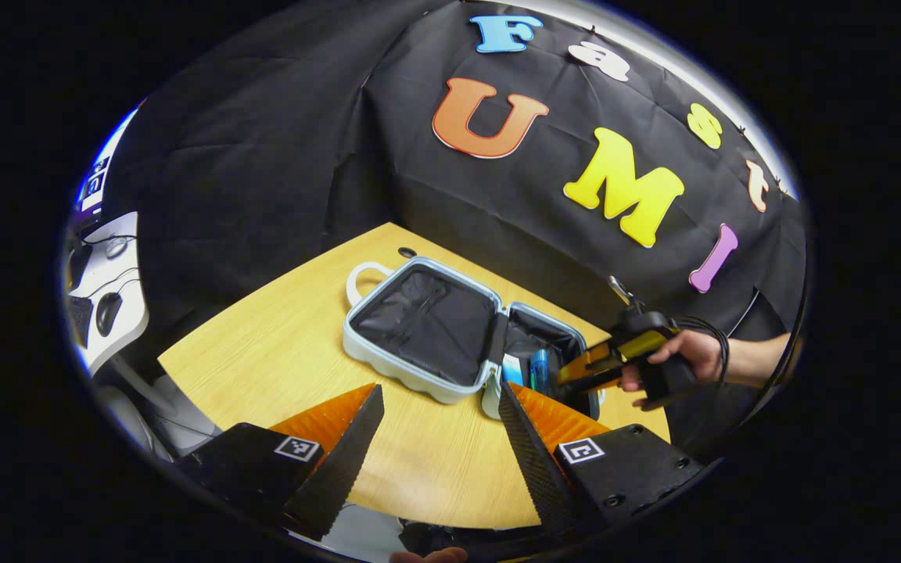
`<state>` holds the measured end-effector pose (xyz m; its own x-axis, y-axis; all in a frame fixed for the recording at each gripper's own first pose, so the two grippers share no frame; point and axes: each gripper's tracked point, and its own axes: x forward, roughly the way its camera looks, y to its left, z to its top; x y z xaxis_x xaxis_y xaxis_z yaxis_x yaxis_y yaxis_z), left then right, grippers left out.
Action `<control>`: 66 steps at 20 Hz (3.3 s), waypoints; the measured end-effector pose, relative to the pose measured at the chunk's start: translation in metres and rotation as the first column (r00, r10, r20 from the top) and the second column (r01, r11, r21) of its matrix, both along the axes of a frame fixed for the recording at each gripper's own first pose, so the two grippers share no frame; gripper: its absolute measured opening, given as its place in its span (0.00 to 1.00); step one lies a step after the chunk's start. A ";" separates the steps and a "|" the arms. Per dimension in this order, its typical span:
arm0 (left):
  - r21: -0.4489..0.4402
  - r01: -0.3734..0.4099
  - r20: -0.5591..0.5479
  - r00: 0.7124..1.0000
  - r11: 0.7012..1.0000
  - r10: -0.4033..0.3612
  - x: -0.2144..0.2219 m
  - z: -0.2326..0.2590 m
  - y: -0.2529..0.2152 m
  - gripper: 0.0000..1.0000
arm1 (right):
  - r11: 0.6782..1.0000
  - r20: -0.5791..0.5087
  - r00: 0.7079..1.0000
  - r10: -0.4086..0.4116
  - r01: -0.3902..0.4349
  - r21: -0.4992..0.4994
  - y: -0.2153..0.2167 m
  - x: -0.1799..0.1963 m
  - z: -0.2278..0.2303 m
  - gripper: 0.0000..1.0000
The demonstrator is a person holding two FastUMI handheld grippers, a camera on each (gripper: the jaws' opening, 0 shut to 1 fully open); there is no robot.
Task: First open the suitcase, pack the skin care products into it, and then close the suitcase.
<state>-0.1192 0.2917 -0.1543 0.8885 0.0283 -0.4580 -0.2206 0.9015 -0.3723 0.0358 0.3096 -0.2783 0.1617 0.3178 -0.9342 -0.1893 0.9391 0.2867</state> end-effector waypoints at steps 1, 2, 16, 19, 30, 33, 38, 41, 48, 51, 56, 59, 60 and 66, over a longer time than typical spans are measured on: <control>-0.026 0.019 0.023 1.000 0.999 -0.019 0.012 -0.001 0.008 0.95 | 0.999 0.038 0.999 0.016 -0.017 0.037 -0.005 -0.004 0.013 0.58; -0.062 0.060 0.061 0.997 0.996 -0.056 0.027 0.000 0.012 0.95 | 0.997 0.081 0.996 0.042 -0.047 0.067 -0.011 -0.009 0.027 0.58; -0.267 -0.115 -0.061 0.993 0.957 0.103 0.190 -0.101 0.164 0.95 | 0.984 0.480 0.876 0.035 -0.114 0.136 -0.124 -0.036 0.133 0.59; -0.310 -0.157 -0.104 0.986 0.938 0.131 0.209 -0.127 0.174 0.95 | 0.991 0.495 0.868 0.037 -0.094 0.090 -0.148 -0.029 0.129 0.59; -0.294 -0.230 -0.220 0.961 0.928 0.169 0.237 -0.168 0.184 0.74 | 0.998 0.496 0.867 -0.052 0.036 0.042 -0.203 -0.028 0.124 0.59; -0.249 -0.196 -0.226 0.964 0.948 0.140 0.240 -0.165 0.178 0.34 | 0.996 0.494 0.865 -0.088 0.070 0.054 -0.213 -0.029 0.125 0.57; -0.158 -0.166 -0.226 0.966 0.973 0.128 0.243 -0.146 0.178 0.16 | 0.990 0.513 0.847 -0.141 0.103 0.101 -0.223 -0.032 0.133 0.57; -0.120 -0.159 -0.186 0.973 0.980 0.135 0.243 -0.115 0.175 0.13 | 0.985 0.527 0.834 -0.163 0.111 0.130 -0.224 -0.032 0.141 0.59; -0.012 -0.125 -0.028 0.992 0.992 0.124 0.237 -0.001 0.127 0.10 | 0.982 0.716 0.673 -0.185 0.150 0.112 -0.242 -0.016 0.186 0.59; 0.071 -0.120 0.053 0.992 0.990 0.116 0.233 0.049 0.085 0.10 | 0.980 0.803 0.567 -0.182 0.170 0.101 -0.249 -0.012 0.216 0.59; 0.199 -0.109 0.136 0.987 0.974 0.083 0.233 0.109 -0.010 0.10 | 0.956 0.802 0.530 -0.275 0.238 0.171 -0.269 -0.015 0.222 0.59; 0.352 -0.090 0.147 0.988 0.932 0.039 0.225 0.116 -0.056 0.10 | 0.944 0.797 0.521 -0.306 0.275 0.182 -0.294 -0.023 0.218 0.59; 0.379 -0.085 0.155 0.988 0.922 0.028 0.222 0.118 -0.072 0.10 | 0.944 0.804 0.515 -0.297 0.283 0.168 -0.303 -0.026 0.218 0.60; 0.440 0.003 0.184 0.979 0.898 -0.094 0.229 0.109 -0.179 0.10 | 0.921 0.823 0.483 -0.299 0.370 0.117 -0.363 -0.040 0.223 0.60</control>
<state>0.1098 0.1127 -0.0452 0.9639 0.1392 -0.2268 -0.1361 0.9903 0.0292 -0.0045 -0.0538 -0.0556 0.9373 0.0125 -0.3483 0.0289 0.9931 0.1133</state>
